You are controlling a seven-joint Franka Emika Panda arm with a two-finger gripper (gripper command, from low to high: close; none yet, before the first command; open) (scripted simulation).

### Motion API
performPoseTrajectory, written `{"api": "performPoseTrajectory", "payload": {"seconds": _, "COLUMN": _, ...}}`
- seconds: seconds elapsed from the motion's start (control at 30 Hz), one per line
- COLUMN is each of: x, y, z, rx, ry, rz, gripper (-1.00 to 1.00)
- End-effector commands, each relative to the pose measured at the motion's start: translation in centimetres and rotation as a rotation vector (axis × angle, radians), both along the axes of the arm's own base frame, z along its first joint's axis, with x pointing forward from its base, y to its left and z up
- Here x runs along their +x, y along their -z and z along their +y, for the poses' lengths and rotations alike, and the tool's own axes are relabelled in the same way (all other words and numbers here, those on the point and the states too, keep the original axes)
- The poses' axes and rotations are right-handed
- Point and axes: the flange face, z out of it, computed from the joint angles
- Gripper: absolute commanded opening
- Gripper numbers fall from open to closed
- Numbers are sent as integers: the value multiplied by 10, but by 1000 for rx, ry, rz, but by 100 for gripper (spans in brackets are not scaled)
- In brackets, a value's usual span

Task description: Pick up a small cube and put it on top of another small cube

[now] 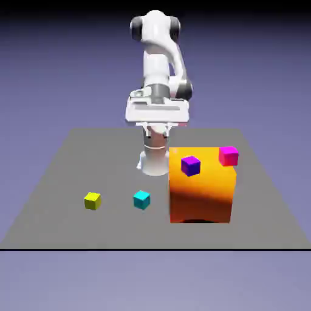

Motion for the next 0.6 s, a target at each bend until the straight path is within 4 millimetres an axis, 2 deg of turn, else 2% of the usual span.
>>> {"api": "performPoseTrajectory", "payload": {"seconds": 0.0, "x": 8, "y": 8, "z": -7, "rx": 4, "ry": 7, "rz": 49, "gripper": 0}}
{"api": "performPoseTrajectory", "payload": {"seconds": 0.17, "x": 44, "y": 51, "z": -42, "rx": 26, "ry": 39, "rz": 290, "gripper": 0}}
{"api": "performPoseTrajectory", "payload": {"seconds": 0.3, "x": 64, "y": 90, "z": -73, "rx": 46, "ry": 61, "rz": 481, "gripper": 0}}
{"api": "performPoseTrajectory", "payload": {"seconds": 0.57, "x": 83, "y": 172, "z": -137, "rx": 90, "ry": 103, "rz": 854, "gripper": 0}}
